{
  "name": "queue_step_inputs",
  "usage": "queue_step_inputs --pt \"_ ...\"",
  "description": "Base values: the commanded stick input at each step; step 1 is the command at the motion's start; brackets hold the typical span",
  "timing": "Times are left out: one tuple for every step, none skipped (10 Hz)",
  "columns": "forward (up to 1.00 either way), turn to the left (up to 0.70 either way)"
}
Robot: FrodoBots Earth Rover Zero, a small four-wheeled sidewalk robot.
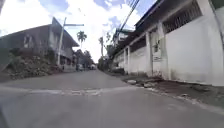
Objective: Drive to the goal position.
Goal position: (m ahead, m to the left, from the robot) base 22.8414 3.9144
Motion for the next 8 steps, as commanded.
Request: queue_step_inputs --pt "0.7 0.0" --pt "0.7 -0.03" --pt "0.7 -0.26" --pt "0.7 -0.31" --pt "0.7 -0.34" --pt "0.7 -0.35" --pt "0.7 -0.35" --pt "0.7 -0.35"
